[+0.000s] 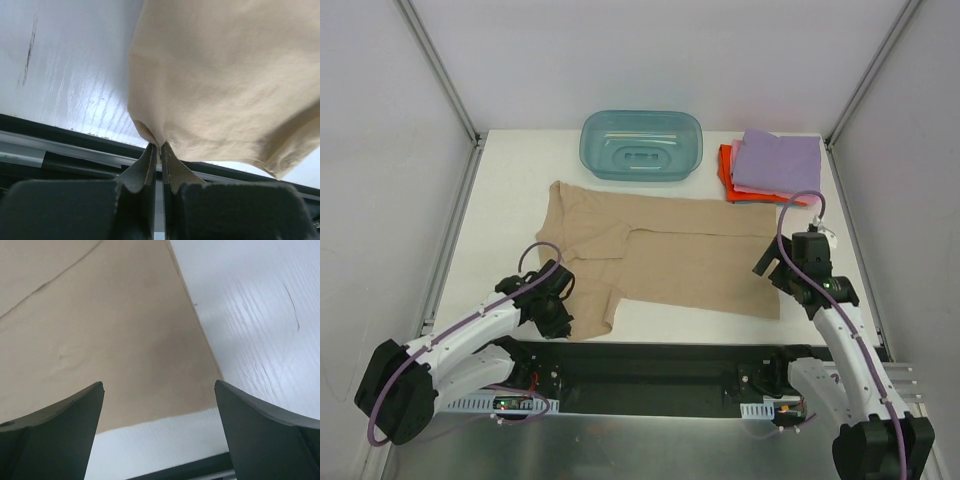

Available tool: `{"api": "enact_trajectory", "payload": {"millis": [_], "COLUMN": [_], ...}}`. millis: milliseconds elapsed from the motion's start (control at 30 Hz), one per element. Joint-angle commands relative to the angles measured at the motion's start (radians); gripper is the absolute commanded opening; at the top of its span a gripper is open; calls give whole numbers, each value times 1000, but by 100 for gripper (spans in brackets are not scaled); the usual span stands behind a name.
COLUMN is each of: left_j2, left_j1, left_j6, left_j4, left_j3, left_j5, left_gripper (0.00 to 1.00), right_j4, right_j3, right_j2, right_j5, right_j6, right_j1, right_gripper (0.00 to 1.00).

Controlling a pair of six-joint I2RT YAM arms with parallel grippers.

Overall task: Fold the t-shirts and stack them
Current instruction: Grap the side of the flattened tshirt closest away from the robot with both arms

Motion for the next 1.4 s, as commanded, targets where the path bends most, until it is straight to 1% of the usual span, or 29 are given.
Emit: {"api": "enact_trajectory", "payload": {"millis": [0,67,133,233,267,300,333,467,533,667,767,867,900,933,967,1033,1067,1100,1133,1367], "left_j2": [-31,-36,-39,-40,-40,-40,-40,-53,-56,-56,-44,-24,-19,-14,-7,-4,-2,-2,2,59], "left_j1": [-9,-9,-9,-9,-9,-9,-9,-9,-9,-9,-9,-8,-9,-9,-9,-9,-9,-9,-9,-5], "left_j6": [55,78,93,119,128,138,139,142,145,147,136,136,145,147,150,148,147,150,153,185], "left_j4": [19,19,19,21,22,21,21,32,36,39,44,47,48,47,47,51,51,55,56,90], "left_j3": [65,88,109,141,147,157,169,177,180,187,195,206,210,213,217,230,236,250,256,342], "left_j5": [-59,-63,-70,-86,-94,-103,-117,-129,-136,-143,-148,-143,-136,-136,-136,-143,-145,-148,-149,-178], "left_gripper": [0,0,0,0,0,0,0,0,0,0,0,0,0,0,0,0,0,0,0,0], "right_j4": [-183,-205,-229,-203,-189,-157,-139,-76,-53,-31,16,55,59,61,62,65,70,73,75,64], "right_j3": [-36,-68,-99,-160,-175,-189,-203,-231,-229,-229,-249,-252,-249,-243,-240,-229,-225,-222,-208,-121], "right_j2": [-110,-136,-124,-105,-93,-88,-85,-50,-24,27,53,80,88,105,113,125,123,123,119,132], "right_j5": [13,-21,-36,-59,-64,-62,-62,-44,-38,-35,-48,-62,-58,-58,-58,-62,-65,-77,-82,-116], "right_j6": [91,95,112,158,170,192,197,198,183,160,154,135,131,123,115,103,100,83,76,17], "right_j1": [-7,-9,-10,-16,-18,-18,-23,-41,-53,-73,-96,-107,-108,-110,-109,-109,-110,-109,-107,-110], "right_gripper": [97,97,97,99,94,84,81,73,68,65,59,42,34,31,23,17,7,4,1,1]}}
